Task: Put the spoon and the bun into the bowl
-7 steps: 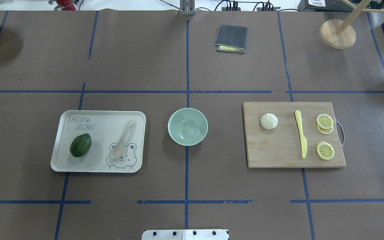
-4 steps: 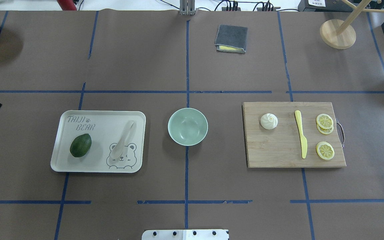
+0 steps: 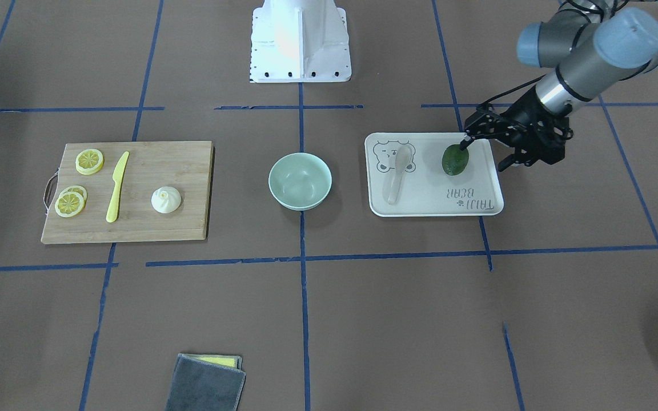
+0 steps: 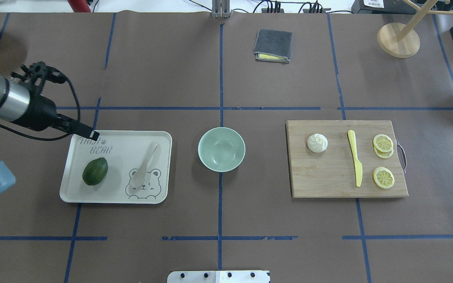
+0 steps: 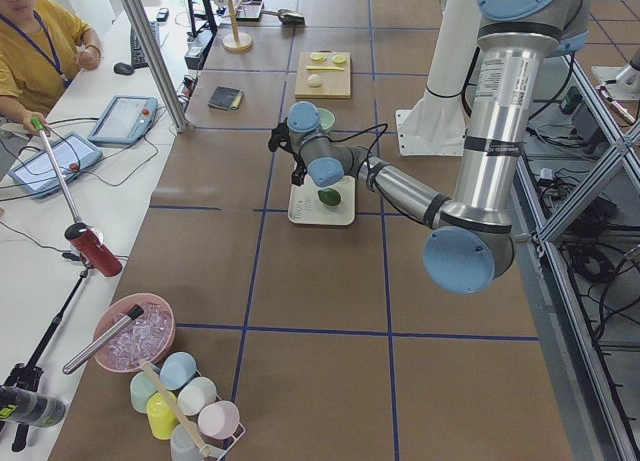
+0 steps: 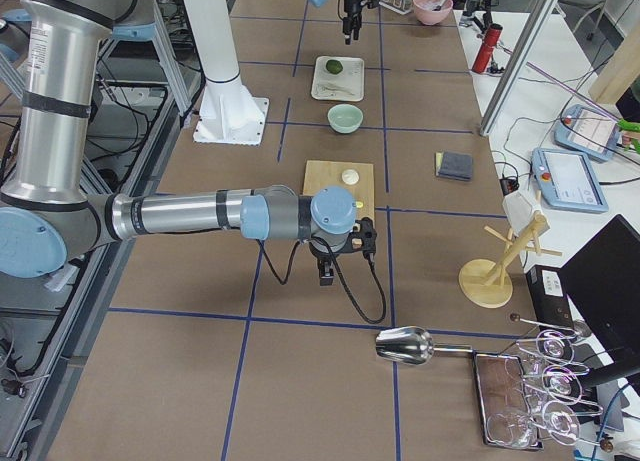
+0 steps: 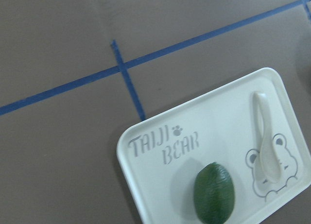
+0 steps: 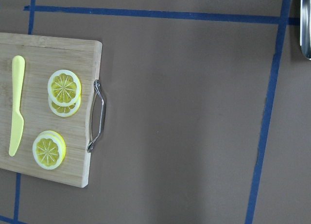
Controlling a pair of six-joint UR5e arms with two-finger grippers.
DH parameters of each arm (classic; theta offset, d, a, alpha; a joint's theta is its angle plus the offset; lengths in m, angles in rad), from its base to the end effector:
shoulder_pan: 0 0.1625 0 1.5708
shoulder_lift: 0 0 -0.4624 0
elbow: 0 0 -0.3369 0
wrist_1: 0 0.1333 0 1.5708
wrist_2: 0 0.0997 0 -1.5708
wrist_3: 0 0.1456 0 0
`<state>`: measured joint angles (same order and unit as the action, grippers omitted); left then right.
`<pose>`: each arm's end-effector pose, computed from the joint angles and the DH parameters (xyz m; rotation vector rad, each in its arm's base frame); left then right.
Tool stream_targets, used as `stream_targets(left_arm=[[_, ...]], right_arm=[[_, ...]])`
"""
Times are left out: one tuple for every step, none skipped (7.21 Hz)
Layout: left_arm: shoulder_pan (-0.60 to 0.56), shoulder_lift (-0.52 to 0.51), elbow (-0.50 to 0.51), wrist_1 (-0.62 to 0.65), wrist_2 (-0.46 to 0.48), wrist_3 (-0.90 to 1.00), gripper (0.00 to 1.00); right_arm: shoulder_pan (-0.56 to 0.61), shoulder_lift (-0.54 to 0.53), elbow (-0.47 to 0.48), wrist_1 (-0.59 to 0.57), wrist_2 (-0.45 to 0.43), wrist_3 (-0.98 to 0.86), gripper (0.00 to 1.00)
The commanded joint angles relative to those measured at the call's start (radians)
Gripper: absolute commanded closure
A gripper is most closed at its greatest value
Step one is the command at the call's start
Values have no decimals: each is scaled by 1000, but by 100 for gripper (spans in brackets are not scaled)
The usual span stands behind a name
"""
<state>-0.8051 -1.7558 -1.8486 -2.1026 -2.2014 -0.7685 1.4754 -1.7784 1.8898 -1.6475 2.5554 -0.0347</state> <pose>0.3397 -0.4218 0.4471 0.2908 1.0819 0.3107 -0.0206 -0.3415 0.6546 0.0020 -0.9858 -0.1365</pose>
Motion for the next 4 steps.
stream_targets(left_arm=[[179, -114, 11, 115, 243, -66, 3], [242, -184, 17, 276, 312, -57, 9], [262, -224, 34, 349, 330, -54, 11], [262, -226, 61, 346, 330, -51, 15]], right_arm=[[-6, 1, 9, -2, -3, -4, 0], [-6, 2, 9, -2, -4, 1, 0], [-6, 1, 8, -3, -4, 4, 0], [-6, 1, 6, -3, -6, 2, 0]])
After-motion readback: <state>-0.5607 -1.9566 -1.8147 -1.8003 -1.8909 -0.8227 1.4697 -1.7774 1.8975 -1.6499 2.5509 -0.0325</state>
